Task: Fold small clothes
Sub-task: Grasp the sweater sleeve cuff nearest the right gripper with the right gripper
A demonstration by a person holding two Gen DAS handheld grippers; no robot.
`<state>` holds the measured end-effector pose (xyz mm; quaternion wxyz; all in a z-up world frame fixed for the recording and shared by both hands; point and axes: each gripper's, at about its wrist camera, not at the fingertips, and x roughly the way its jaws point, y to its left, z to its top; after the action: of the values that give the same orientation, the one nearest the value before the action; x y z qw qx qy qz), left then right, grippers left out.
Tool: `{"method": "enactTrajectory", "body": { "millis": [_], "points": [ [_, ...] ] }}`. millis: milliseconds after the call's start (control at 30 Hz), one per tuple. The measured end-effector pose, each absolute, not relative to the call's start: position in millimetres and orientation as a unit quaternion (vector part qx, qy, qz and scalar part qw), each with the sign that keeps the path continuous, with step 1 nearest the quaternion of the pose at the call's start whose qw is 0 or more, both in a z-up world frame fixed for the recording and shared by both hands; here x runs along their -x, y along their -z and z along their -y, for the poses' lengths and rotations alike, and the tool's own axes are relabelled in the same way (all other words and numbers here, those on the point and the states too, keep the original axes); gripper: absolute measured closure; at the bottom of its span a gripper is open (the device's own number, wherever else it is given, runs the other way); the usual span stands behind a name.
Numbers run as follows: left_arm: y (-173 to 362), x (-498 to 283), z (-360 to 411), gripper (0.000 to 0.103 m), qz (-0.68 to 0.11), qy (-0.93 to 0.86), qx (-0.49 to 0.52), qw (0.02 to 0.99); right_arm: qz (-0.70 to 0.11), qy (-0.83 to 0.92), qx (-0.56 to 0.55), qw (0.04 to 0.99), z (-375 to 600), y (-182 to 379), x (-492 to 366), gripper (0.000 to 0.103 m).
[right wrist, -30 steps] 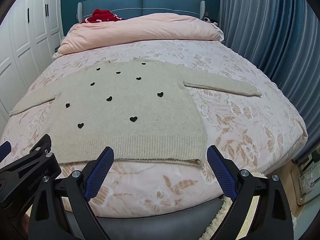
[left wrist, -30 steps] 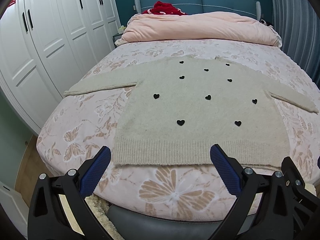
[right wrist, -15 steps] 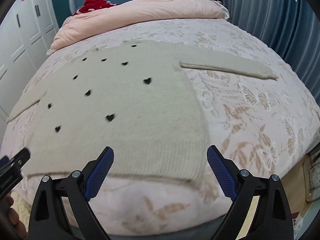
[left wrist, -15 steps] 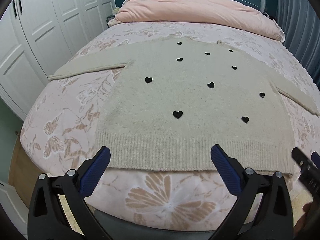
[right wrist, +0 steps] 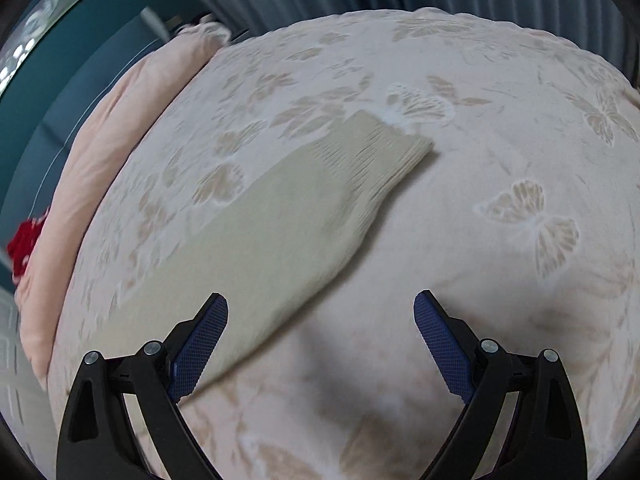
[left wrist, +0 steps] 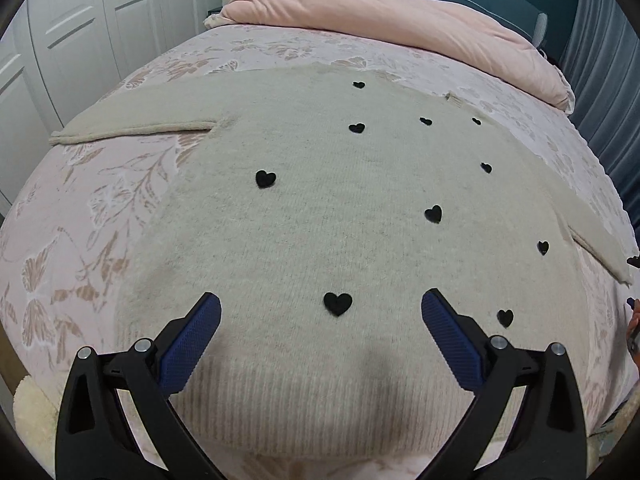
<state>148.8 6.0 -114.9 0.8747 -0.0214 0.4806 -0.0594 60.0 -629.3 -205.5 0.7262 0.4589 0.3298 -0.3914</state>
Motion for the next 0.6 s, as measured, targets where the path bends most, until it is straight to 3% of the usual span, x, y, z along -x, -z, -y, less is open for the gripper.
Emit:
{"method": "enactTrajectory", "body": {
  "millis": [133,167,200,233,267,300,433,600],
  "points": [
    [122.4,-161.6,1.3,0.005,-0.478,0.064,0.026,0.876,-0.306,0.406,-0.488,0.709,663.0,222.1,-68.4,0.01],
    [122.8,-163.7,3.0,0.005,-0.475,0.069,0.03,0.877,-0.298,0.407,-0.488,0.713,664.1,221.8,-71.5,0.016],
    [122.7,-165.4,4.1,0.005,-0.473,0.072,0.033,0.877,-0.288,0.4,-0.487,0.721,664.9,220.4,-77.2,0.039],
    [122.3,-167.3,5.0,0.005,-0.472,0.071,0.034,0.878,-0.287,0.385,-0.49,0.727,665.8,219.3,-86.1,0.052],
    [121.8,-169.1,5.6,0.005,-0.47,0.071,0.033,0.879,-0.293,0.371,-0.492,0.73,663.9,217.0,-96.7,0.076],
    [120.8,-170.6,6.1,0.005,-0.468,0.071,0.032,0.881,-0.294,0.356,-0.49,0.739,658.9,210.2,-108.4,0.088],
    [114.8,-175.2,3.7,0.005,-0.457,0.072,0.03,0.886,-0.239,0.238,-0.453,0.825,607.1,140.6,-165.9,0.088],
    [100.7,-180.7,-10.7,0.005,-0.434,0.075,0.058,0.896,-0.22,-0.042,-0.377,0.899,452.4,50.8,-257.6,0.087]
  ]
}}
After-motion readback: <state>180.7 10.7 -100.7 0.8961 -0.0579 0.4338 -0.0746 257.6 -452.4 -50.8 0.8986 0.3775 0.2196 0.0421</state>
